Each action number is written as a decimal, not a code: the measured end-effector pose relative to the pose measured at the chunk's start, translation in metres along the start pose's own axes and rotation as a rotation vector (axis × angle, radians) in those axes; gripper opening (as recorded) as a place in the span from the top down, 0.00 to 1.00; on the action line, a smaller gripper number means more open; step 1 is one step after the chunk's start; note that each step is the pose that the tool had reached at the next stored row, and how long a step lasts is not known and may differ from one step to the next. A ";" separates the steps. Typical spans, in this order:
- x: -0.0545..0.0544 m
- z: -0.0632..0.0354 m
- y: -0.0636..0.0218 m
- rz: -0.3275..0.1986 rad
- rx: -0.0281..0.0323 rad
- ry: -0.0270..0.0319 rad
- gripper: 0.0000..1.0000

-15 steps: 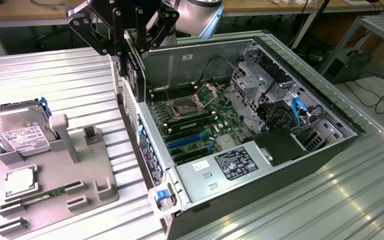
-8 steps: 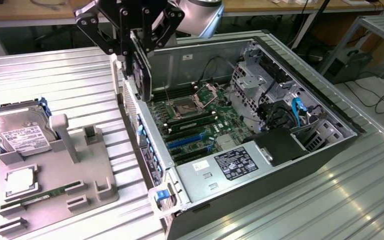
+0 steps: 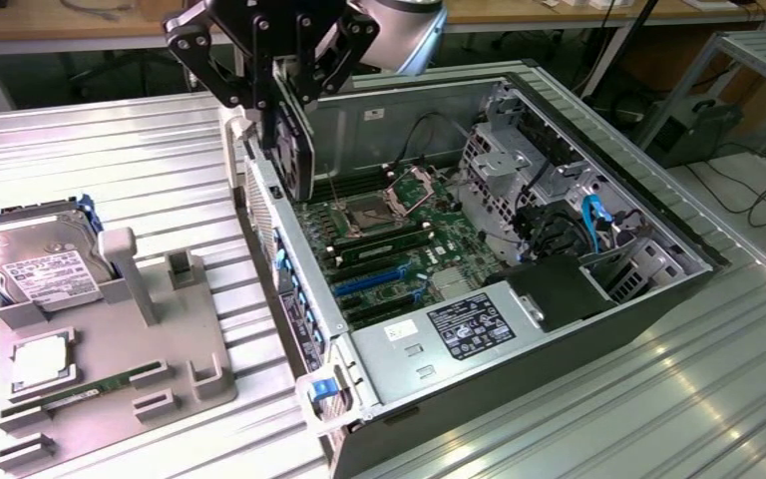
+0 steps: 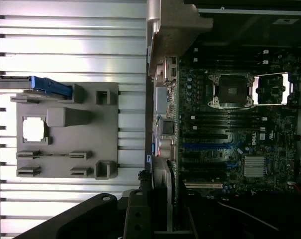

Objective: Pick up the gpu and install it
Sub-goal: 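Pick up the gpu and move the gpu toward the slot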

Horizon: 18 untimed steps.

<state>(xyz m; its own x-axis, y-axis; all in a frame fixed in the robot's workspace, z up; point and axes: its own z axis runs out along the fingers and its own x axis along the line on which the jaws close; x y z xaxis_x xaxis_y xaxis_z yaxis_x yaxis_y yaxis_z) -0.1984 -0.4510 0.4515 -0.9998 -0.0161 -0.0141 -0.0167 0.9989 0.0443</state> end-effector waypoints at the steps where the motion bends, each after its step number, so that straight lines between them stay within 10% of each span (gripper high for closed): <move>1: -0.001 0.0000 0.0000 0.000 0.0000 0.0001 0.72; 18: -0.020 0.0005 -0.0003 0.000 0.0001 0.0000 0.72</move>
<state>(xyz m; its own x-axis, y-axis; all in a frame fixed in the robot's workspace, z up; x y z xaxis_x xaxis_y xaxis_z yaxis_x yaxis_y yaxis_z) -0.1781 -0.4510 0.4512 -0.9998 -0.0161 -0.0141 -0.0167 0.9989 0.0442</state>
